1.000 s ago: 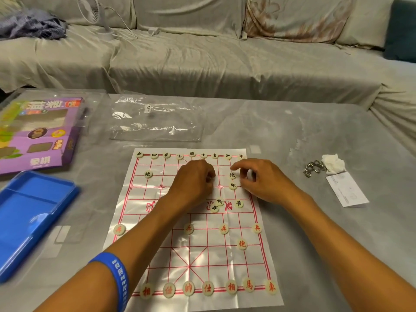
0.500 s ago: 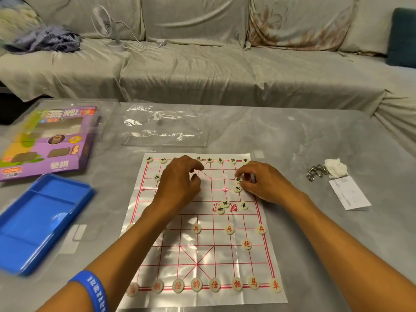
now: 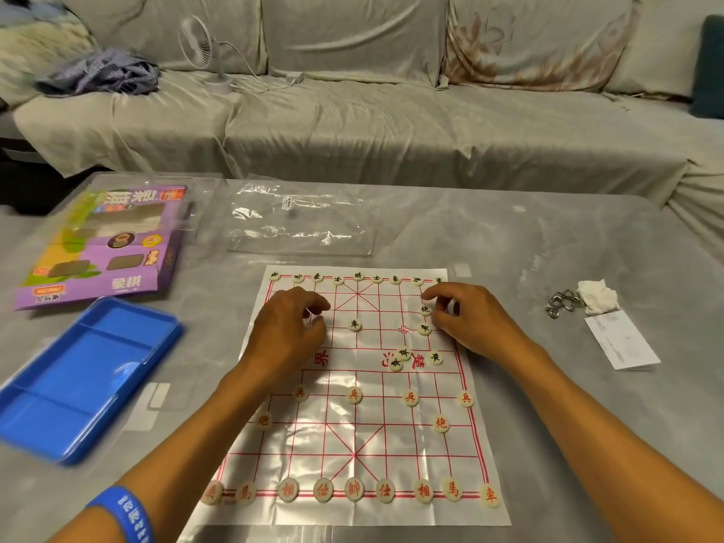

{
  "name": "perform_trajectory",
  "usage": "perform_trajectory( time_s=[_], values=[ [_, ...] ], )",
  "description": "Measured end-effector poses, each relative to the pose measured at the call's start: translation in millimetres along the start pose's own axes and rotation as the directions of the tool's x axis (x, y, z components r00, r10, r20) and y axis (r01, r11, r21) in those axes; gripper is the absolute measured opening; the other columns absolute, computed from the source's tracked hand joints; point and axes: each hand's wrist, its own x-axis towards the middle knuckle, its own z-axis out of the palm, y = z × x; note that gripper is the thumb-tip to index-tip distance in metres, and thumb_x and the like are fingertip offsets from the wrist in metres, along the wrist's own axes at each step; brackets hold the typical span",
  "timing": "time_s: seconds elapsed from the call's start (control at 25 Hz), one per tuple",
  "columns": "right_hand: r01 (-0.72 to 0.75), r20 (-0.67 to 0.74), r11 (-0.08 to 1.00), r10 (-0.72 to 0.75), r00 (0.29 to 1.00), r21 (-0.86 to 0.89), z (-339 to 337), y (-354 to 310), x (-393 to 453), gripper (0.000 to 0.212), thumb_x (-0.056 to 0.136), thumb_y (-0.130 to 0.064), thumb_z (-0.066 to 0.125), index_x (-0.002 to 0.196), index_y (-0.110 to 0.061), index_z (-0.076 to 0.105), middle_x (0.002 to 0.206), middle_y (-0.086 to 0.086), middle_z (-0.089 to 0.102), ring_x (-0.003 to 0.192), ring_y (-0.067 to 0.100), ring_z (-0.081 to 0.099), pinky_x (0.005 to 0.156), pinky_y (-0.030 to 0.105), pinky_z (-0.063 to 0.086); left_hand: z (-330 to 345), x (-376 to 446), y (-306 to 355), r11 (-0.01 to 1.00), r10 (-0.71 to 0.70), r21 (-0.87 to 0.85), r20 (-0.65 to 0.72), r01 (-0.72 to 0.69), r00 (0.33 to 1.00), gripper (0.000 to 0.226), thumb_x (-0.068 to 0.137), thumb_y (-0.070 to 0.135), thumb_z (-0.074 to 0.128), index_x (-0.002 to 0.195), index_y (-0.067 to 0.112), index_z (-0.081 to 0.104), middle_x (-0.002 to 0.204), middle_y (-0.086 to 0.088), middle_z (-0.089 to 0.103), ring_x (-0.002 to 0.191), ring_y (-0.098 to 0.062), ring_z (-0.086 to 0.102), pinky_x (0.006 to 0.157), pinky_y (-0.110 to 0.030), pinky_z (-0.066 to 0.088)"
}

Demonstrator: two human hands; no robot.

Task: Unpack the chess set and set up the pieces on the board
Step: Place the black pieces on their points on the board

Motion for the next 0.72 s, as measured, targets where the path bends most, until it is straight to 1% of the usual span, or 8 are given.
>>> perform_trajectory(
  time_s=[0.08,0.16,0.24,0.32,0.4,0.48,0.56,0.72],
  values=[
    [0.015,-0.025,1.0,-0.015,1.0,-0.009,3.9,-2.2,-6.1,0.025,0.092,-0.027,0.061,0.117,-0.029,0.063,0.131,-0.005,0.059,0.11,0.017,0.058,0.089,0.026,0.048,8.4,-1.3,3.2,0.997,0.038,0.063,0.093,-0.044,0.995,0.029,0.085,0.029,0.066,0.114,0.021,0.065,0.102,0.006,0.061,0.097,-0.015,0.054,0.081,-0.028,0.046],
    [0.027,-0.042,1.0,-0.027,0.999,-0.004,4.4,-5.5,-11.2,0.022,0.092,-0.028,0.061,0.114,-0.028,0.064,0.125,-0.004,0.062,0.106,0.016,0.059,0.089,0.027,0.049,17.4,0.8,8.8,0.995,0.027,0.092,0.155,-0.042,0.988,0.039,0.083,0.04,0.067,0.118,0.023,0.064,0.105,0.004,0.062,0.098,-0.015,0.053,0.083,-0.032,0.047],
    [0.022,-0.07,1.0,-0.022,0.997,0.003,1.0,-7.0,-15.3,0.022,0.093,-0.028,0.06,0.114,-0.026,0.064,0.12,-0.004,0.064,0.097,0.012,0.058,0.086,0.026,0.049,23.6,4.8,12.3,0.993,0.033,0.105,0.164,-0.051,0.986,0.04,0.082,0.044,0.067,0.117,0.023,0.065,0.104,0.001,0.063,0.096,-0.017,0.054,0.081,-0.032,0.048],
    [0.01,-0.082,1.0,-0.01,0.997,-0.005,-3.8,-4.8,-18.4,0.023,0.093,-0.027,0.059,0.116,-0.024,0.063,0.12,-0.004,0.063,0.094,0.011,0.056,0.083,0.027,0.05,27.2,7.2,12.9,0.99,0.075,0.109,0.157,-0.093,0.985,0.034,0.084,0.042,0.066,0.111,0.022,0.069,0.099,-0.001,0.064,0.091,-0.018,0.055,0.075,-0.03,0.047],
    [0.006,-0.037,1.0,-0.007,0.999,-0.024,-6.9,-1.1,-19.8,0.025,0.092,-0.028,0.06,0.117,-0.026,0.062,0.122,-0.005,0.062,0.097,0.012,0.057,0.084,0.027,0.051,30.0,8.0,12.4,0.987,0.099,0.106,0.16,-0.117,0.982,0.03,0.085,0.04,0.064,0.109,0.022,0.07,0.097,-0.001,0.063,0.089,-0.017,0.054,0.072,-0.028,0.045],
    [0.014,0.05,0.999,-0.012,0.999,-0.039,-6.8,1.4,-19.8,0.029,0.09,-0.031,0.063,0.118,-0.03,0.06,0.126,-0.008,0.059,0.103,0.014,0.058,0.086,0.027,0.051,32.6,7.8,11.7,0.988,0.099,0.102,0.168,-0.118,0.981,0.03,0.086,0.04,0.063,0.111,0.023,0.069,0.099,0.0,0.062,0.091,-0.016,0.054,0.072,-0.026,0.042],
    [0.03,0.121,0.998,-0.022,0.992,-0.06,-4.3,1.5,-19.0,0.032,0.089,-0.033,0.064,0.121,-0.033,0.06,0.127,-0.01,0.058,0.106,0.014,0.057,0.087,0.026,0.05,34.2,7.6,10.9,0.988,0.097,0.102,0.167,-0.115,0.981,0.03,0.087,0.04,0.063,0.112,0.023,0.068,0.1,0.001,0.062,0.091,-0.016,0.053,0.072,-0.026,0.04],
    [0.077,0.131,0.993,-0.065,0.989,-0.086,1.4,0.9,-14.8,0.027,0.089,-0.033,0.064,0.116,-0.028,0.063,0.122,-0.009,0.061,0.1,0.01,0.058,0.084,0.022,0.049,33.7,9.0,10.2,0.992,0.082,0.082,0.168,-0.097,0.982,0.032,0.086,0.04,0.065,0.113,0.022,0.068,0.1,0.002,0.062,0.091,-0.015,0.053,0.074,-0.026,0.044]
  ],
)
